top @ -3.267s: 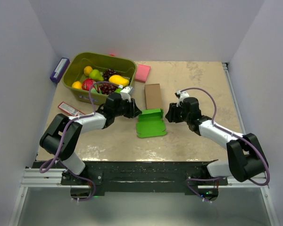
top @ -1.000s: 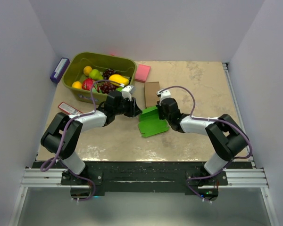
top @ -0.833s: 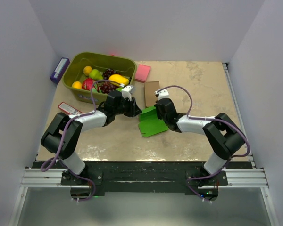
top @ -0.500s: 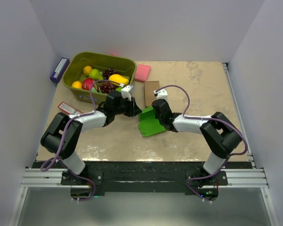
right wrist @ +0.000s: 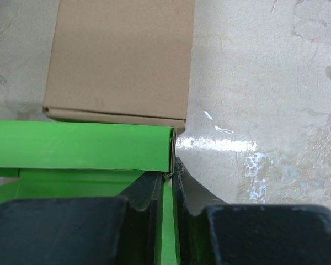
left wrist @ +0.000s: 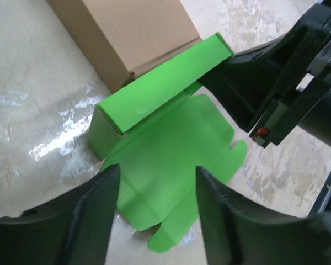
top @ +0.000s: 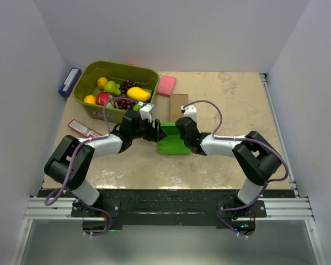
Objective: Fold the paper box
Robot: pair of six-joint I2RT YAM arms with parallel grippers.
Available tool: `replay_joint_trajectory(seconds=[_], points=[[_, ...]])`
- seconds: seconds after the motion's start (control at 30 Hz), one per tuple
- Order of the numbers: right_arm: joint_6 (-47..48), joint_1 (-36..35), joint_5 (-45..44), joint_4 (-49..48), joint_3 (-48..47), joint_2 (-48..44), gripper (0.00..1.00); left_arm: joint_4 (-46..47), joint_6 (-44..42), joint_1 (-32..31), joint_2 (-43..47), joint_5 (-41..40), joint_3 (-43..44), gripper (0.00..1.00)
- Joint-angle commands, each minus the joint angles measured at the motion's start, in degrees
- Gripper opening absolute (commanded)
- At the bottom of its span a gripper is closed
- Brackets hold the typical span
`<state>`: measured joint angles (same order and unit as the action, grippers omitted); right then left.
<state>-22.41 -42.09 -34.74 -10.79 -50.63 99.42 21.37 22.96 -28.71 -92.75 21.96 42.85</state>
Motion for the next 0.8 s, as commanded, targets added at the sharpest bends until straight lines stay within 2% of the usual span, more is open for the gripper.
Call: replay_joint_trajectory(seconds=[0.0, 0.3, 0.43, 0.77], points=[[3.77, -0.63, 3.70, -0.02, 3.16, -3.25, 0.00, -0.18, -1.07, 0.14, 4.41, -1.30, -0.40, 0.69], [5.01, -0.63, 12.40, 4.10, 5.63, -10.20, 0.00, 0.16, -5.03, -0.82, 13.73, -6.05, -8.13, 0.73], [4.13, -0.63, 16.45, 9.28, 3.35, -10.82, 0.00, 1.57, -7.84, -5.11, 16.45, -7.97, -11.38, 0.76], [2.11, -0.63, 19.97, 10.61, 3.52, -13.46, 0.00, -0.27, -5.12, -8.20, 13.12, -17.82, -11.56, 0.76]])
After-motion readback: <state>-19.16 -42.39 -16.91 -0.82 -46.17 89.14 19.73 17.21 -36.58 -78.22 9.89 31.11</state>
